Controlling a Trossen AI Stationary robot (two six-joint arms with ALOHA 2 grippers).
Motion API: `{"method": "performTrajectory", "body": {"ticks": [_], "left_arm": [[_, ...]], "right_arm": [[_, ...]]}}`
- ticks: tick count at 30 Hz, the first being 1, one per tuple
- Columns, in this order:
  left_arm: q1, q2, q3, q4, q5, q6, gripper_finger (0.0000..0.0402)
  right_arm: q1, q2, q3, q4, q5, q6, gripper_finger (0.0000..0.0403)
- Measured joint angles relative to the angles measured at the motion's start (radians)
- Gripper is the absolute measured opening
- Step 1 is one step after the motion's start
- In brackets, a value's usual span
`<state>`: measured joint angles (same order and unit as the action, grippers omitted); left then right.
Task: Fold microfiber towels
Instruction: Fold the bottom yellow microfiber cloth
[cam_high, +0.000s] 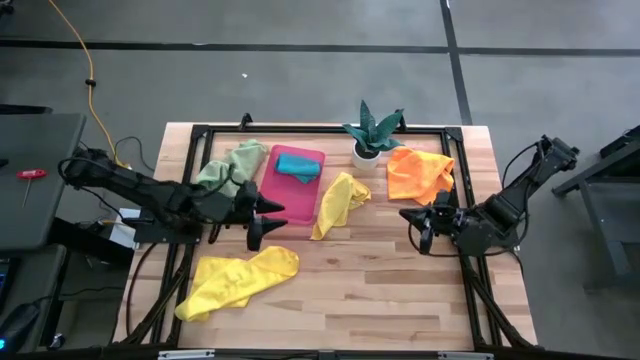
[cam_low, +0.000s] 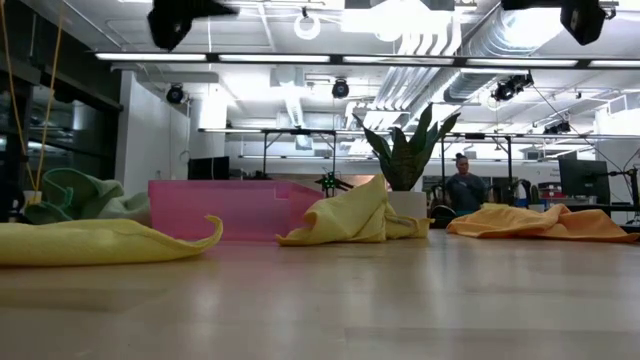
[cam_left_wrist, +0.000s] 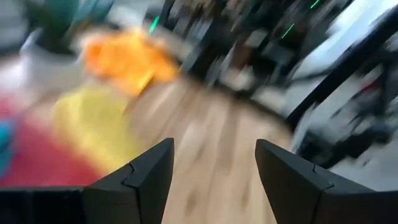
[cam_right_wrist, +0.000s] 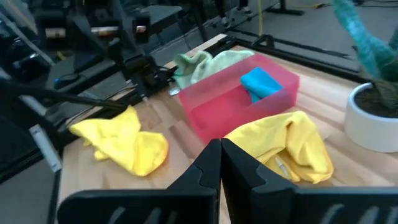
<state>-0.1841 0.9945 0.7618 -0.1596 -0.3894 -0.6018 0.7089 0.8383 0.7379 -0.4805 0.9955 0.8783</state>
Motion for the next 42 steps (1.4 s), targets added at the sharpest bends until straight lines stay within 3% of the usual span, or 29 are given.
{"method": "performTrajectory", "body": {"ticks": [4, 9, 11, 14, 18, 25, 29, 39, 42], "left_arm": [[0.081, 0.054, 0.127, -0.575, 0.095, -0.163, 0.0210], [0.162, 0.147, 0.142, -1.124, 0.483, -0.282, 0.0205], [0.154, 0.181, 0.112, -1.227, 0.572, -0.263, 0.0205], [0.126, 0.200, 0.040, -1.234, 0.591, -0.231, 0.0204], [0.100, 0.211, -0.051, -1.079, 0.668, -0.260, 0.0204], [0.044, 0.289, -0.043, -1.062, 0.661, -0.278, 0.0204], [-0.010, 0.370, -0.041, -1.044, 0.702, -0.202, 0.0204], [-0.058, 0.573, -0.041, -1.065, 0.671, -0.075, 0.0204], [-0.051, 0.625, -0.041, -1.064, 0.737, -0.048, 0.0204]], "right_arm": [[-0.058, 0.000, 0.000, -0.001, -0.042, 0.000, 0.0000], [-0.131, 0.000, 0.000, -0.006, -0.058, 0.011, 0.0000], [-0.161, 0.000, 0.000, -0.008, -0.060, 0.011, 0.0000], [-0.200, 0.000, 0.000, -0.009, -0.060, 0.014, 0.0000], [-0.236, 0.000, 0.000, -0.003, -0.070, 0.015, 0.0000], [-0.271, 0.000, 0.000, 0.016, -0.103, 0.014, 0.0000], [-0.280, 0.000, 0.000, 0.022, -0.111, 0.013, 0.0000], [-0.284, 0.000, 0.000, 0.002, -0.132, 0.011, 0.0000], [-0.284, 0.000, 0.000, -0.007, -0.134, 0.011, 0.0000]]}}
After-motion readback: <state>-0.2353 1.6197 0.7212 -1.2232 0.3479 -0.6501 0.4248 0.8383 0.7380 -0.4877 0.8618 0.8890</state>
